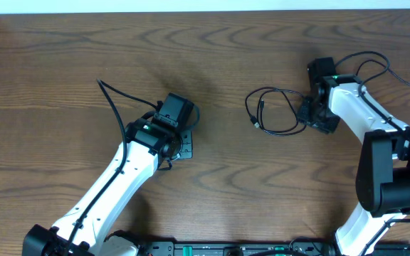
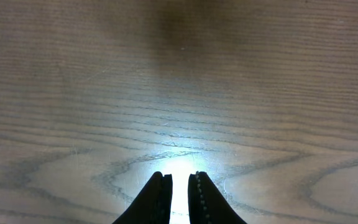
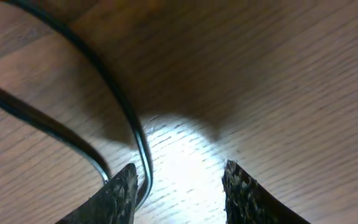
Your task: Untangle cables
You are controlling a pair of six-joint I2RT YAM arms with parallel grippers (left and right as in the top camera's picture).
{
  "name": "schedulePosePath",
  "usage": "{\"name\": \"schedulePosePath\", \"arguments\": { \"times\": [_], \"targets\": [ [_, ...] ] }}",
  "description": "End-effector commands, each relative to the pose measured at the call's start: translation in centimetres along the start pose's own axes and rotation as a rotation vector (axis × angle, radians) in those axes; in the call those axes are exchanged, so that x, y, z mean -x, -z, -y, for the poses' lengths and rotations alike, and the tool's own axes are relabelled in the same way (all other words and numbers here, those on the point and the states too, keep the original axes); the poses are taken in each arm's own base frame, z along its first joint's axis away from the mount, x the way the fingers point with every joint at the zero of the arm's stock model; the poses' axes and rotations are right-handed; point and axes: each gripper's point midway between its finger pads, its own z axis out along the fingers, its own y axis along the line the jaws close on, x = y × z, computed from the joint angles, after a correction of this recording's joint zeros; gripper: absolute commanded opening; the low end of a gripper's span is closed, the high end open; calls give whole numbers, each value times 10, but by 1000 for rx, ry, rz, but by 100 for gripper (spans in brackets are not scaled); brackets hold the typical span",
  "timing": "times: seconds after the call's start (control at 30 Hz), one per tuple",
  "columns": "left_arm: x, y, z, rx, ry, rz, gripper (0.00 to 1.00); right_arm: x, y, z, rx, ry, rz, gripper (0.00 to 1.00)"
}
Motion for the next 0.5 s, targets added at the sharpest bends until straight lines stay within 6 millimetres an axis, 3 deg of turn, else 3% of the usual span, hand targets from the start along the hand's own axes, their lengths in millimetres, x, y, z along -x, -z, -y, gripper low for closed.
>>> {"name": "schedulePosePath", "arguments": {
  "times": [0.0,0.1,0.23,0.47],
  "targets": [
    [2,2,-3,15,-9,14,16,-4,-11,9,-36,-12,10,44],
    [2,2,-3,15,-9,13,16,1,-15,-5,33,41,36,47],
    [2,2,-3,15,-9,13,15,27,-10,-33,121,246,163,55],
    [2,2,-3,16,-9,12,15,50,-3,-46,133,528,287,68]
  ]
}}
